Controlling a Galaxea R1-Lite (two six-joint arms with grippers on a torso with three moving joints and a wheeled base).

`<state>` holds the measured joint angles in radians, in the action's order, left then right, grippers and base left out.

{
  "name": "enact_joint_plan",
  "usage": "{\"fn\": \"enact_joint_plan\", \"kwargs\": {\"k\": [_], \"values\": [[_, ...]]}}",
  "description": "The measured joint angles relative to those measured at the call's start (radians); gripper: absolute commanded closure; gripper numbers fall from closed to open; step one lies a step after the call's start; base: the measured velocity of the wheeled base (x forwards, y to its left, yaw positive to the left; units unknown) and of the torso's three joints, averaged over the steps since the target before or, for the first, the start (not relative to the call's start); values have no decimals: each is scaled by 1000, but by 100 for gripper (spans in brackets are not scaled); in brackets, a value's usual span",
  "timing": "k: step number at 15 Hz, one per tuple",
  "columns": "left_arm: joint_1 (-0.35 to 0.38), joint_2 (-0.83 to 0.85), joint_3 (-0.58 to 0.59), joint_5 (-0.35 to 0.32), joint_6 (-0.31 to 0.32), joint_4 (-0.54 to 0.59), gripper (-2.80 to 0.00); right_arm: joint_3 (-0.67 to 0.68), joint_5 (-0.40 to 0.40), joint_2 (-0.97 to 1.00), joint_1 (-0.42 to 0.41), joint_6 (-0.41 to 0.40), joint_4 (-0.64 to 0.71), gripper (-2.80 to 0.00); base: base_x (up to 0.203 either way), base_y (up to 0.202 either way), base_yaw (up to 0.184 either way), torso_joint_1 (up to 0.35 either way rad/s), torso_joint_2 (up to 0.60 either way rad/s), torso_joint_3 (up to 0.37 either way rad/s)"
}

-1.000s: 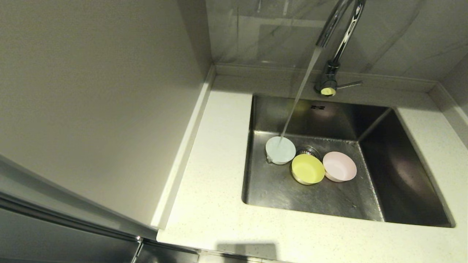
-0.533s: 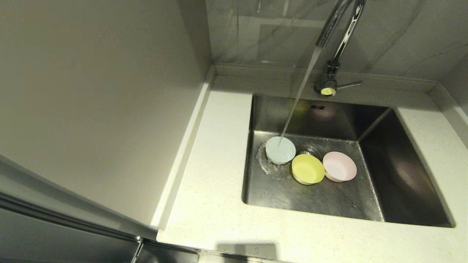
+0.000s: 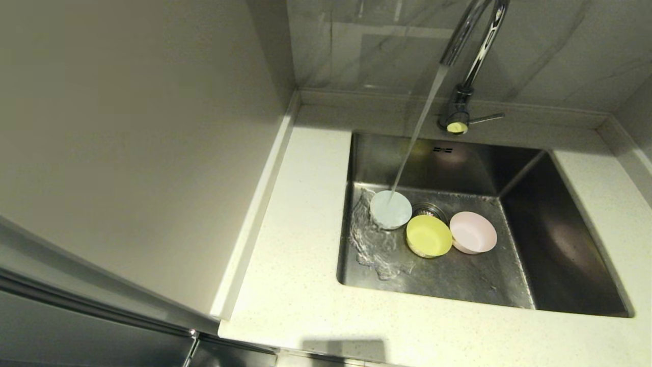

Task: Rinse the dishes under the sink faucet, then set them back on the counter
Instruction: Wait for the water to rinse the bowl

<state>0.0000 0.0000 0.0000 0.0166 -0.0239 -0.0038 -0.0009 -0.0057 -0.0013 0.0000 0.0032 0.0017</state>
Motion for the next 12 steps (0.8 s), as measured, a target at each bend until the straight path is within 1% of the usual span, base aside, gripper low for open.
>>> {"fn": "enact_joint_plan", "kwargs": {"k": [12], "values": [[0, 0, 0, 0, 0, 0, 0, 0, 1, 0, 0, 0, 0, 0, 0, 0, 0, 0, 0, 0]]}}
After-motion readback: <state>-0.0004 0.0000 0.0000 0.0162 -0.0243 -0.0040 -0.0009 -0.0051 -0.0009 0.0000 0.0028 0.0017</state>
